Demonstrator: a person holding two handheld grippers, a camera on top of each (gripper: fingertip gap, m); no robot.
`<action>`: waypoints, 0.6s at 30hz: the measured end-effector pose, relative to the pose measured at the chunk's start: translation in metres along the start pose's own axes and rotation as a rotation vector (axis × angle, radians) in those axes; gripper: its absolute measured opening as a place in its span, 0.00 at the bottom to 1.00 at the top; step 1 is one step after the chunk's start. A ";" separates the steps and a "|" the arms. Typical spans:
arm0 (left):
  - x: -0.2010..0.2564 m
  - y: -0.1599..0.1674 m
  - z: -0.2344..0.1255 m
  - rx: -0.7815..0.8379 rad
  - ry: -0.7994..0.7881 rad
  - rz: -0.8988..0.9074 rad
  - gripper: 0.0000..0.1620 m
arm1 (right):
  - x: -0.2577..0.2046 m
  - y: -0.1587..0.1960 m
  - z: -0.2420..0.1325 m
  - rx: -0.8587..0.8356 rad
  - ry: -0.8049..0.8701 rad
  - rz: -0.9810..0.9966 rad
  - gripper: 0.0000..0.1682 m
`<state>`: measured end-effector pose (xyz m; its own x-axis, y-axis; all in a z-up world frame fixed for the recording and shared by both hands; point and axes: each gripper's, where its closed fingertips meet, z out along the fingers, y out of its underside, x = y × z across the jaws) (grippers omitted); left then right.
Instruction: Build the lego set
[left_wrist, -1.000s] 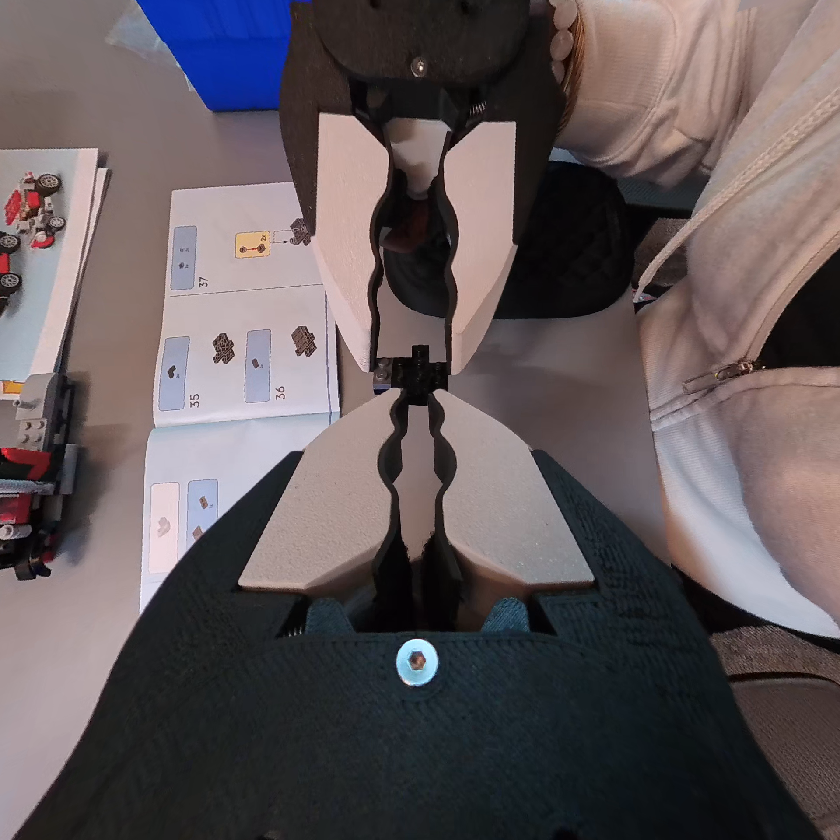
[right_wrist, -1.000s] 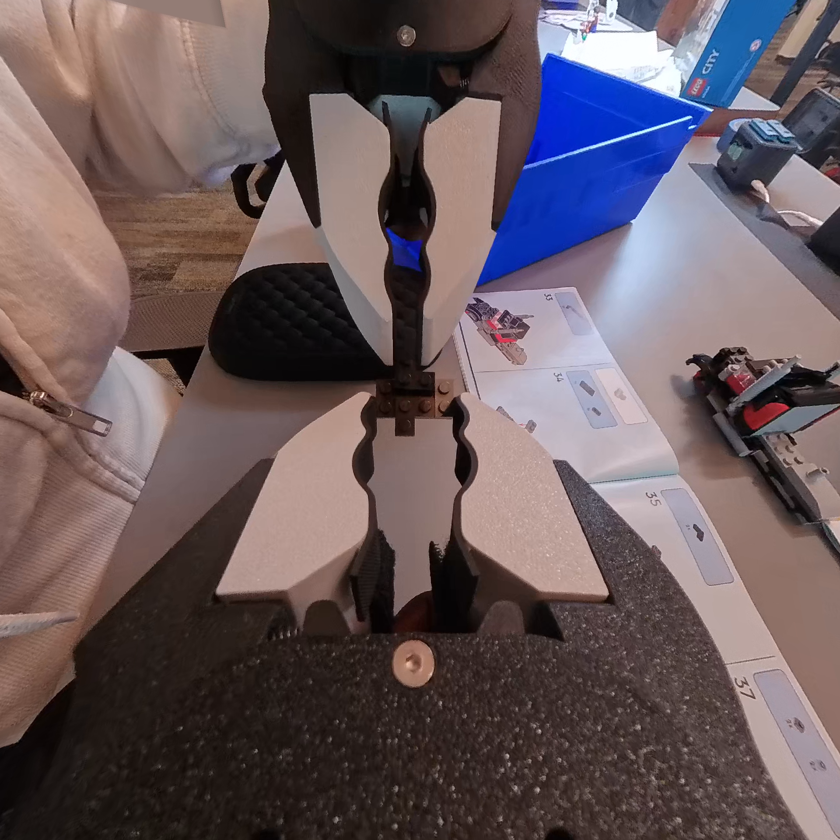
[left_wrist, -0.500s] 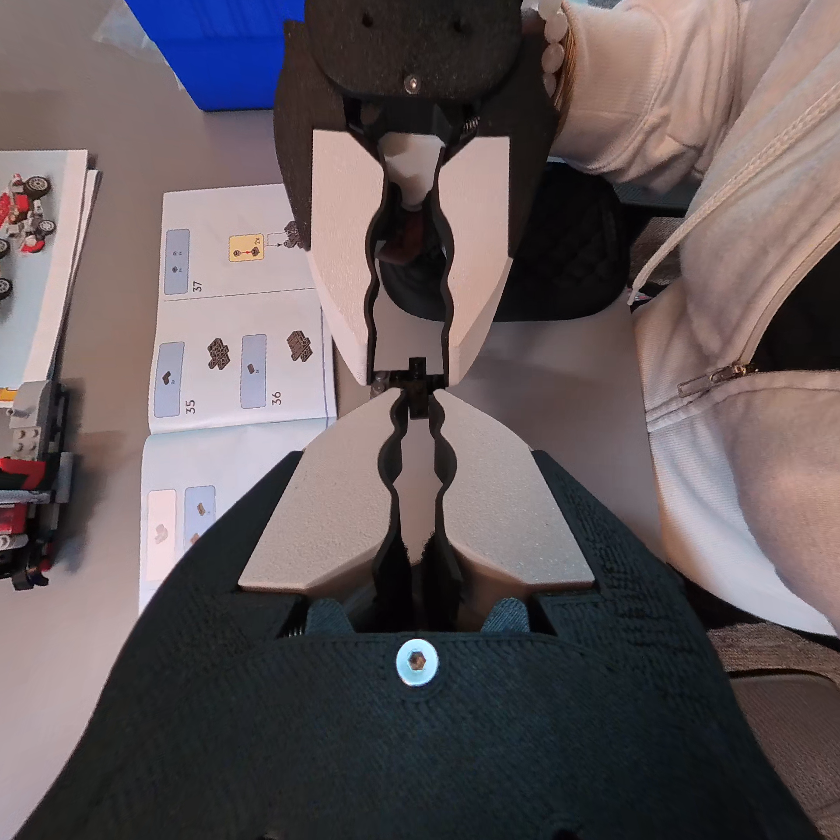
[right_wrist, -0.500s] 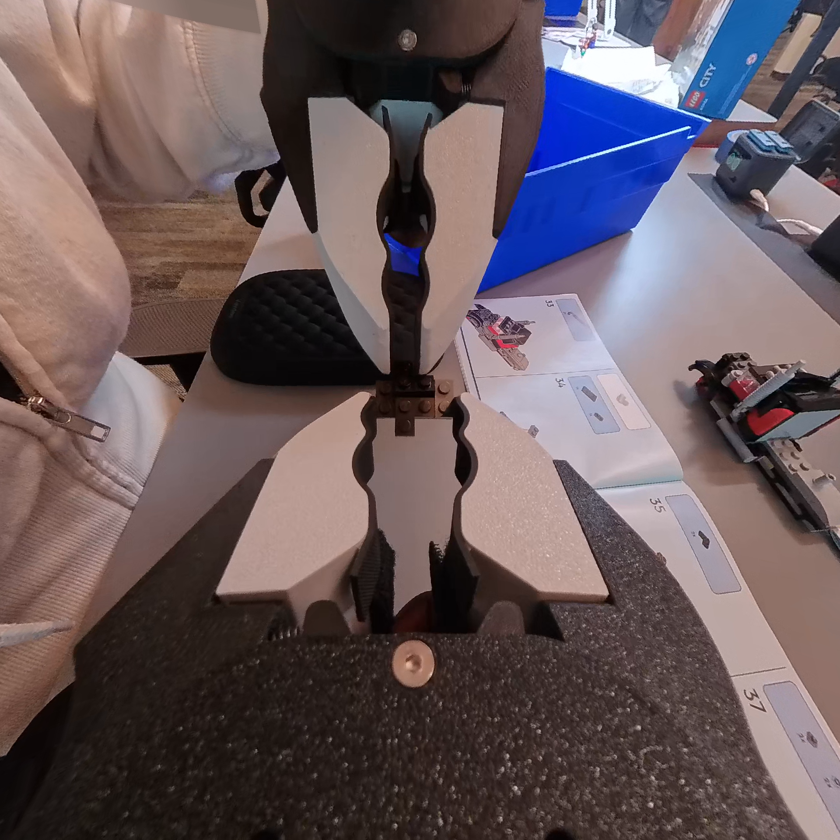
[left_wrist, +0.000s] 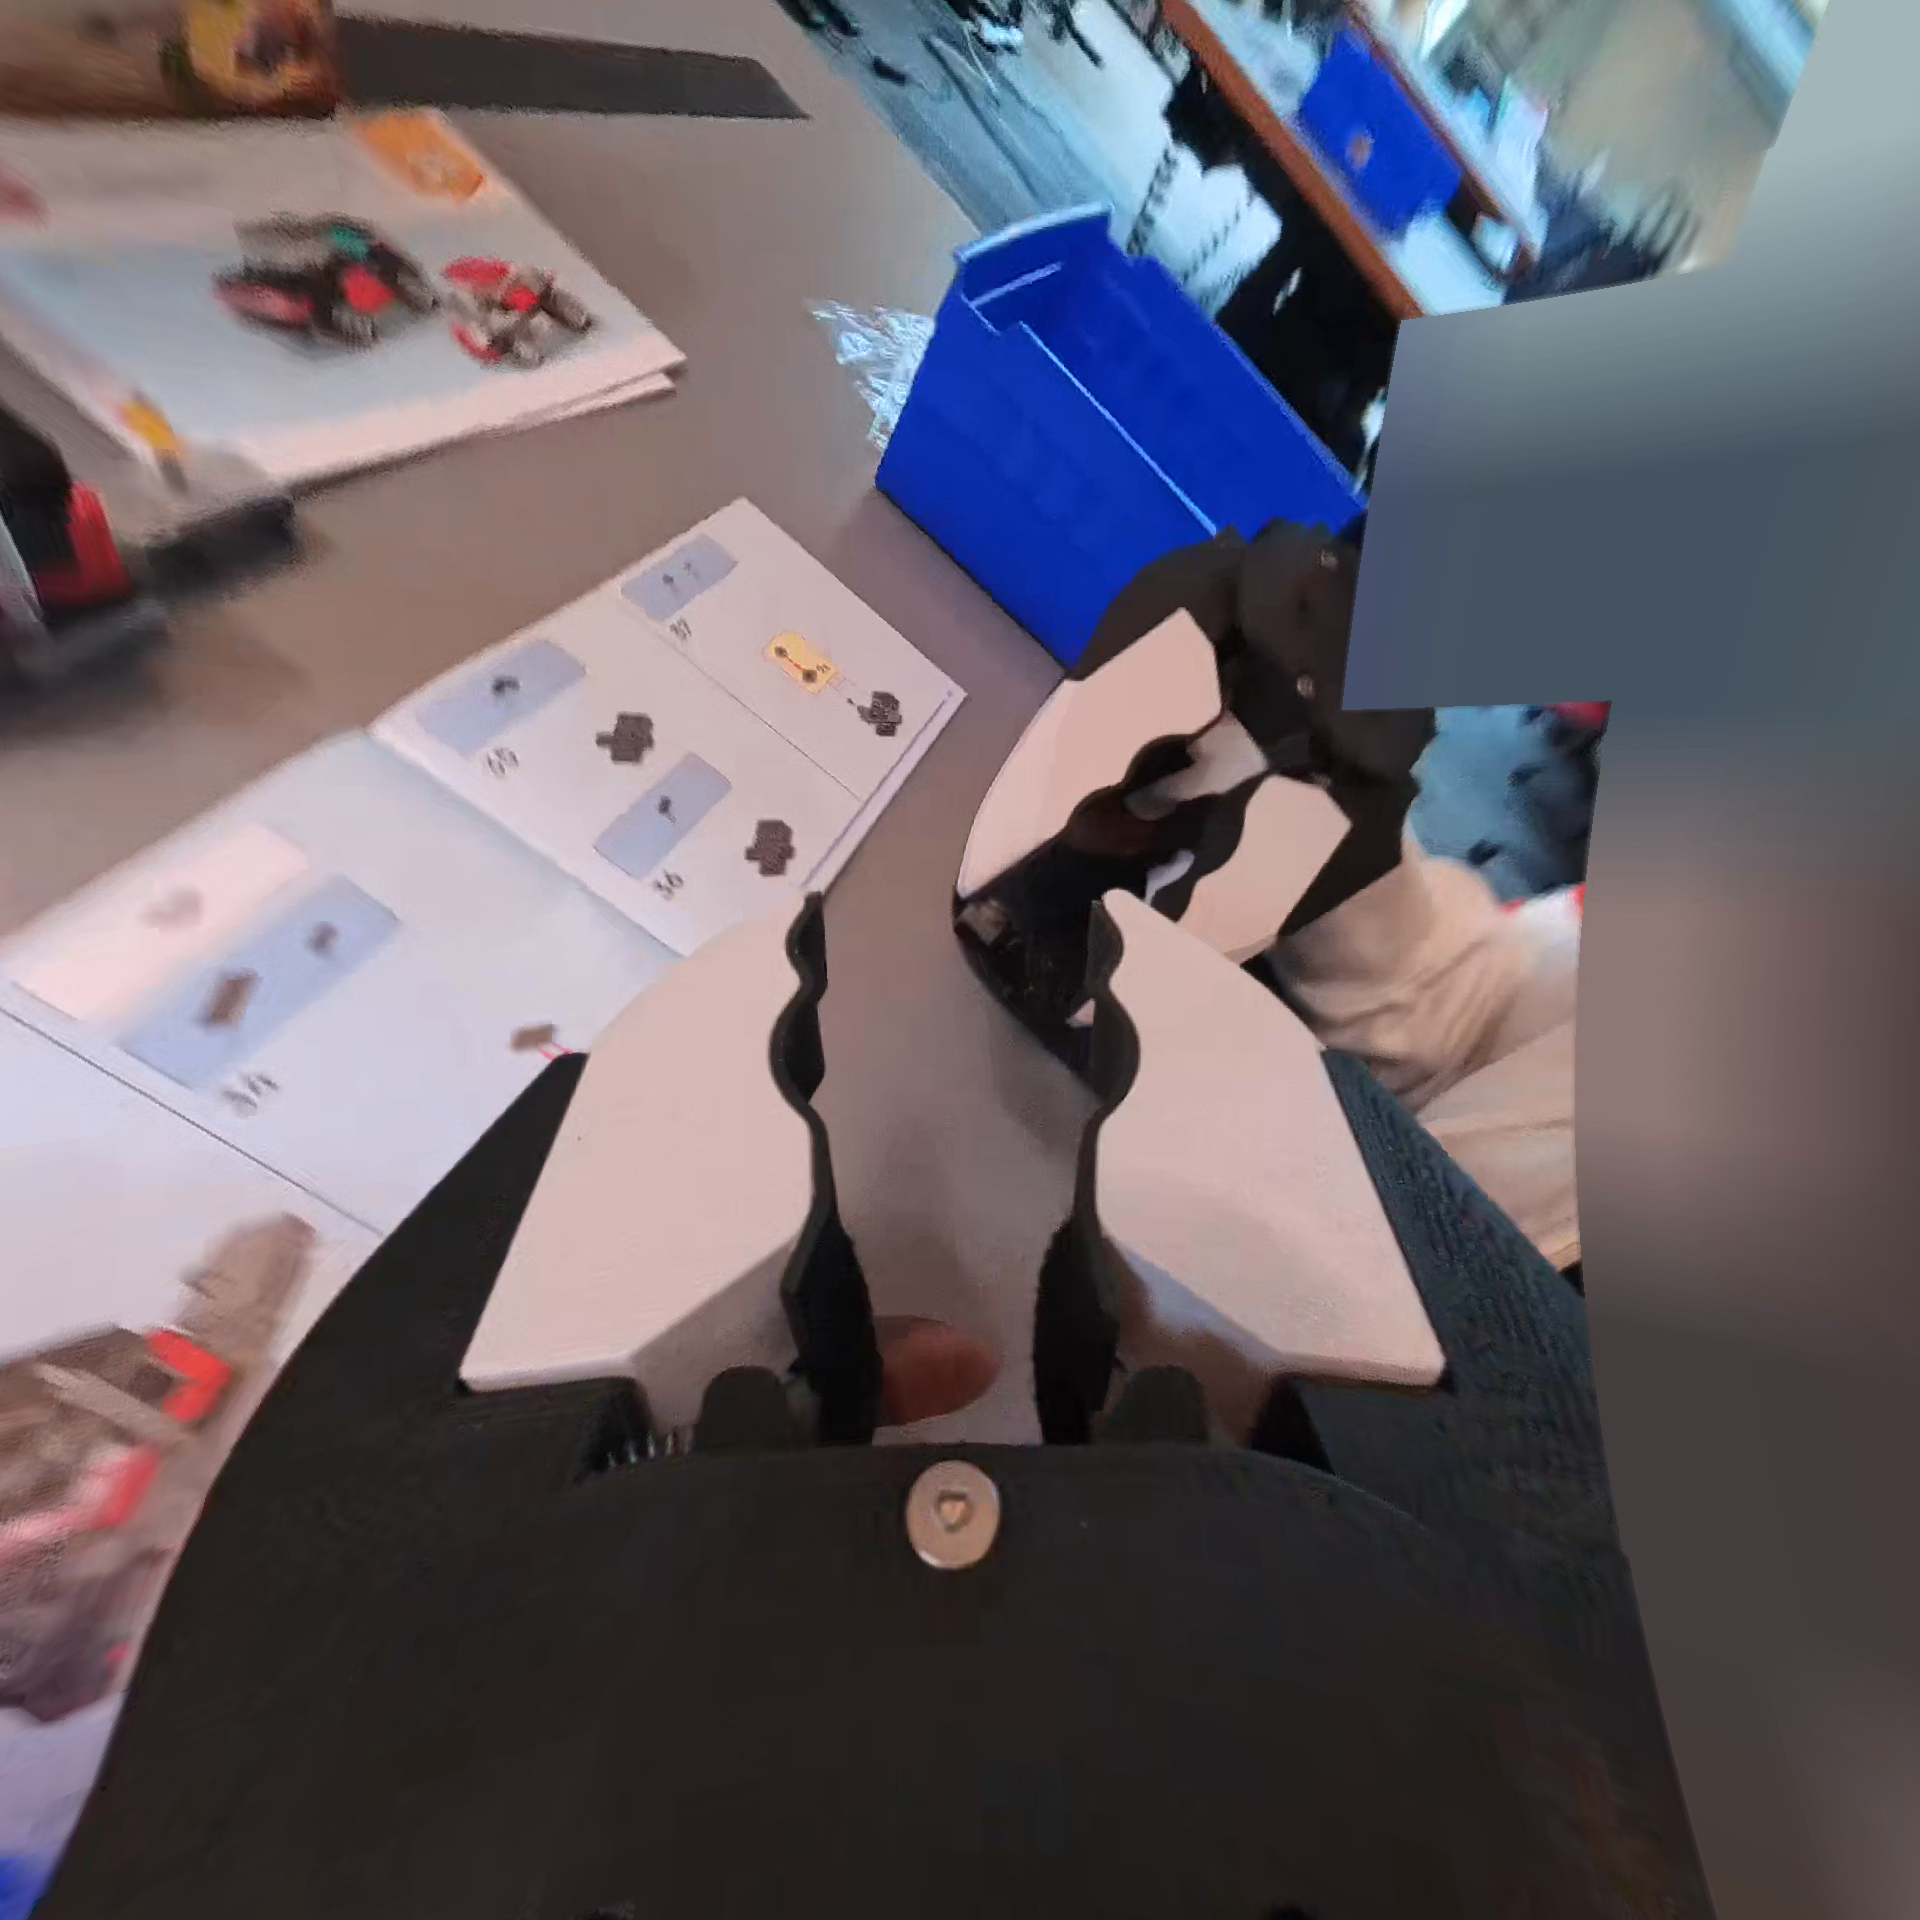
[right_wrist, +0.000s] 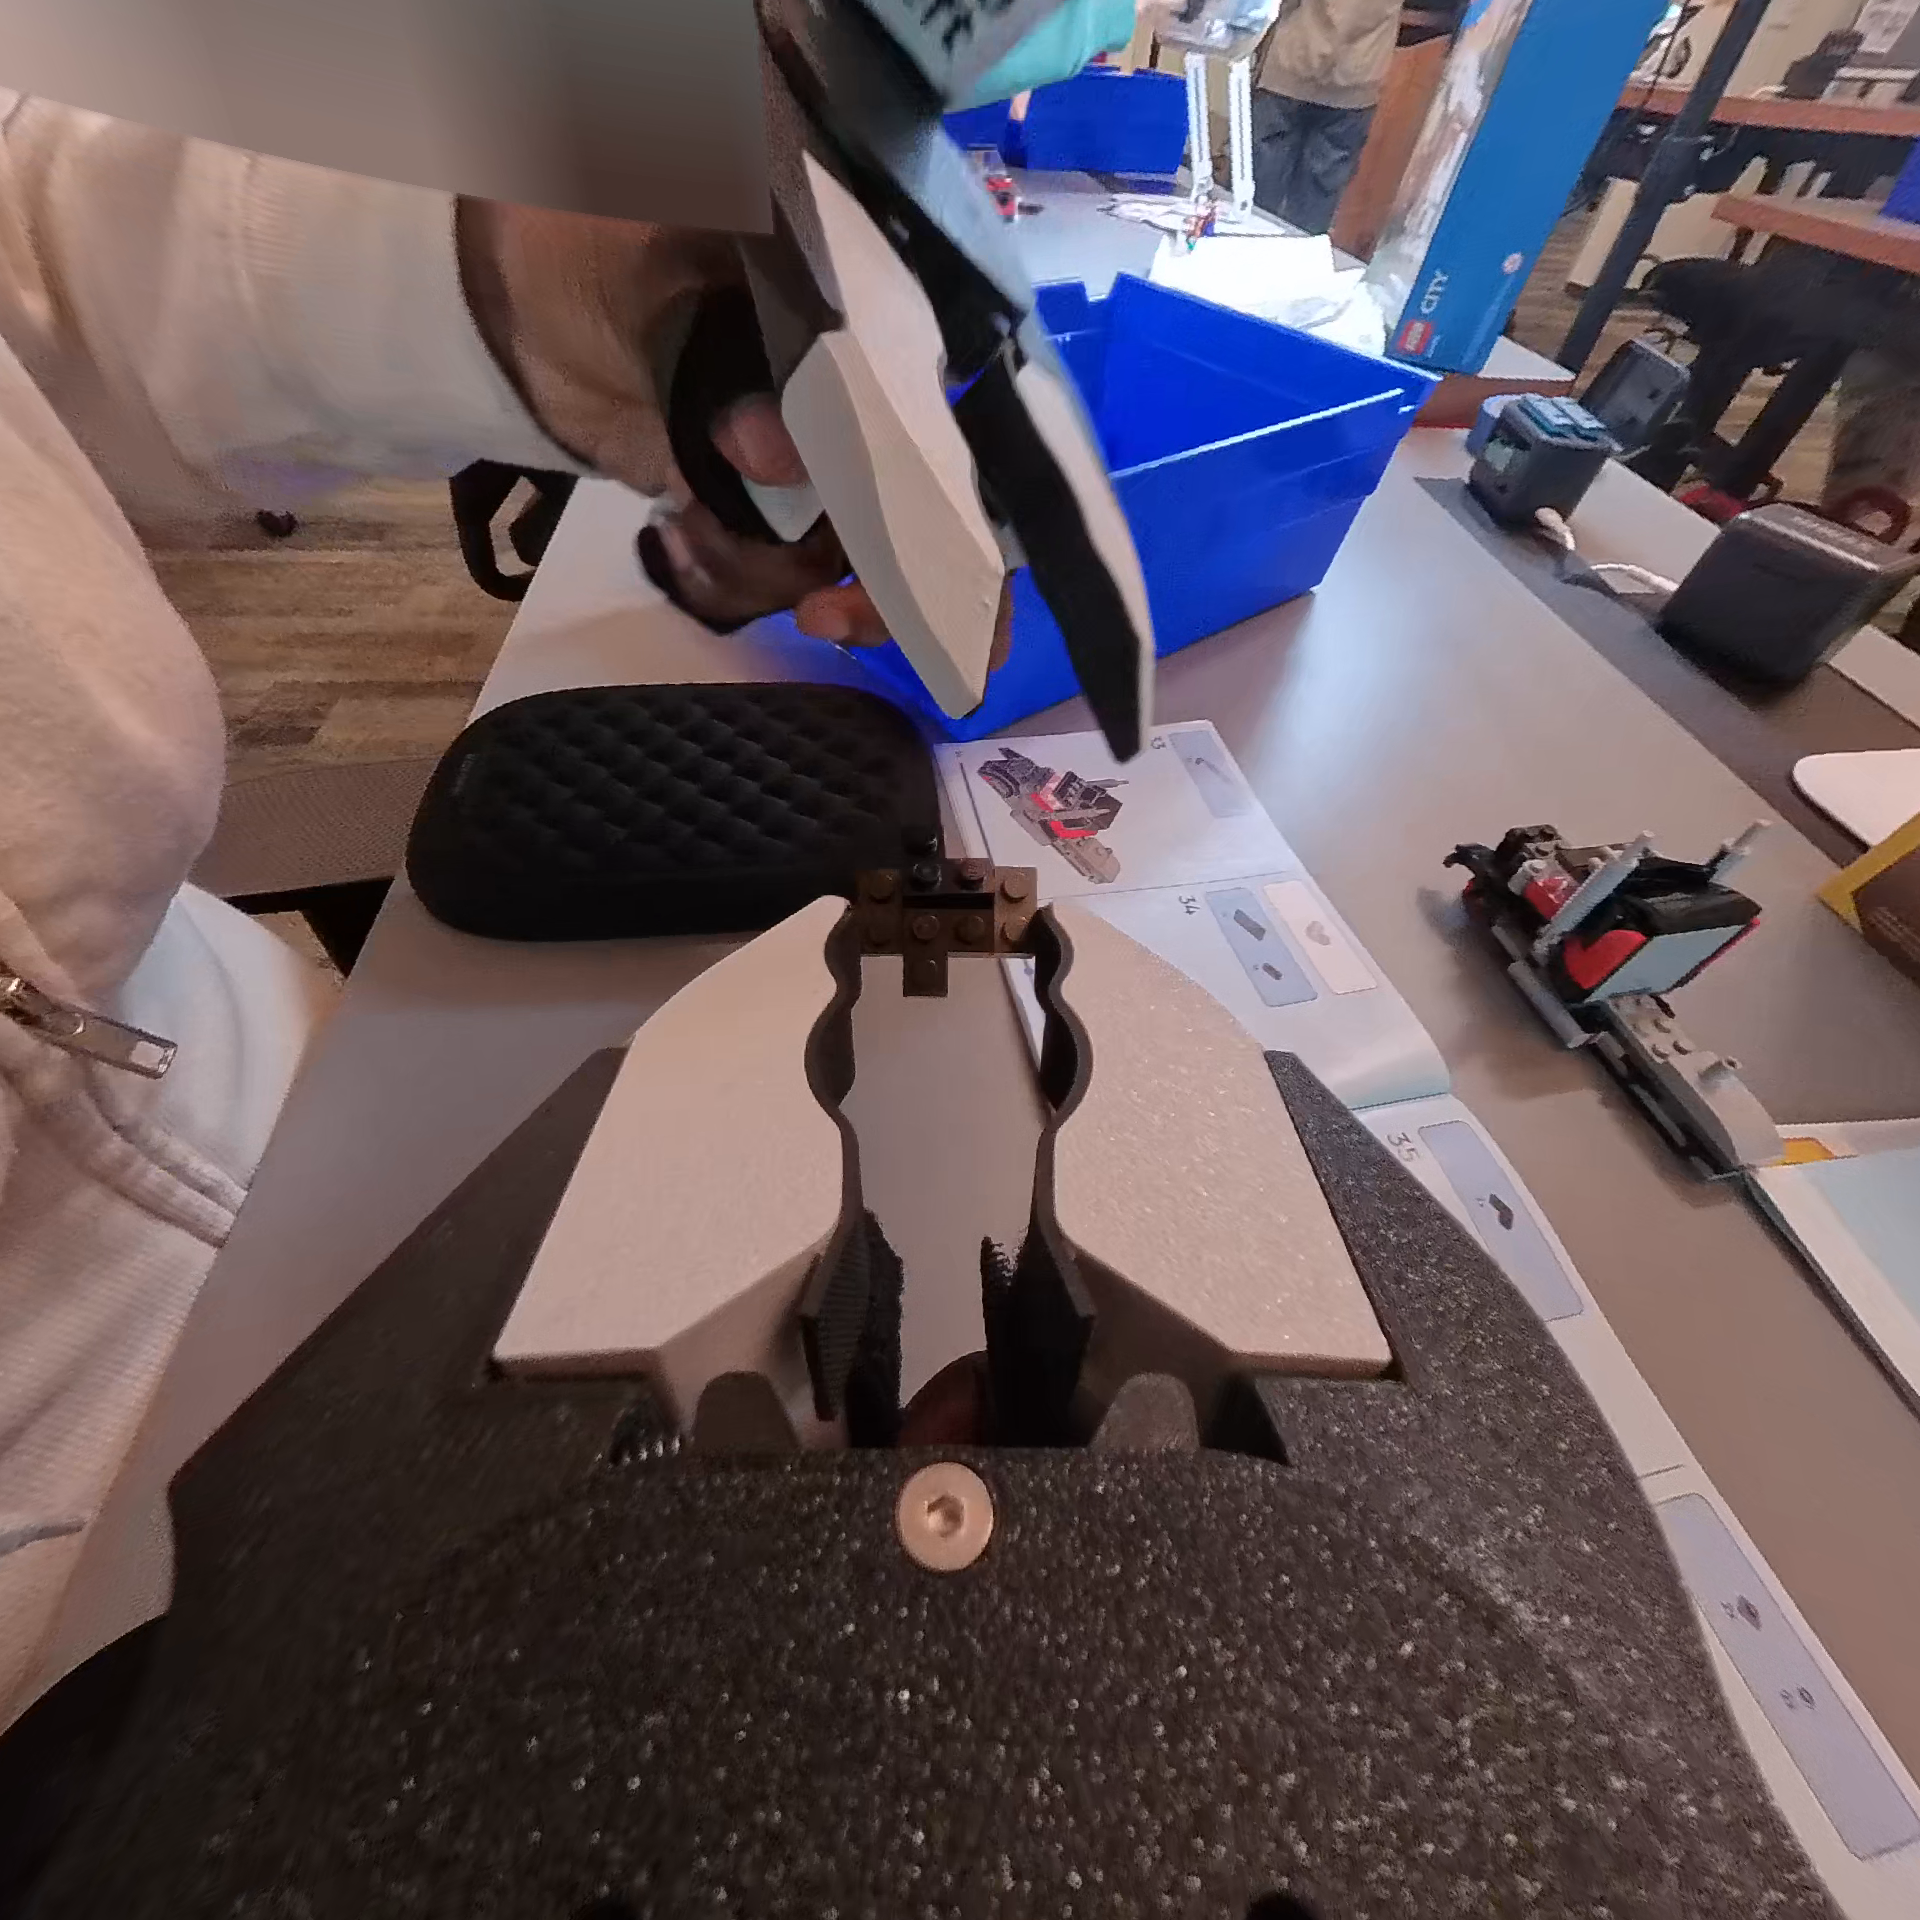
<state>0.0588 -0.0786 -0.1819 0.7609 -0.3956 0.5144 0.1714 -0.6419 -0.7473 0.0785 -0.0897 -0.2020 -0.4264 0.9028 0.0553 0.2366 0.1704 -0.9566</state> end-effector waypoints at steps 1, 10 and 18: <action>0.000 0.003 0.000 0.021 0.024 -0.088 0.29 | 0.000 -0.001 0.000 0.003 0.006 -0.003 0.19; 0.017 0.027 0.016 0.022 0.276 -0.497 0.18 | -0.001 0.000 0.002 -0.008 0.026 -0.028 0.19; 0.010 0.028 0.017 -0.006 0.226 -0.402 0.07 | -0.002 0.003 0.004 -0.041 0.035 -0.070 0.19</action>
<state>0.0817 -0.0888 -0.2050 0.4792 -0.2474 0.8421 0.4204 -0.7775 -0.4677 0.0765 -0.0925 -0.2062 -0.4122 0.9015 0.1320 0.2435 0.2486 -0.9375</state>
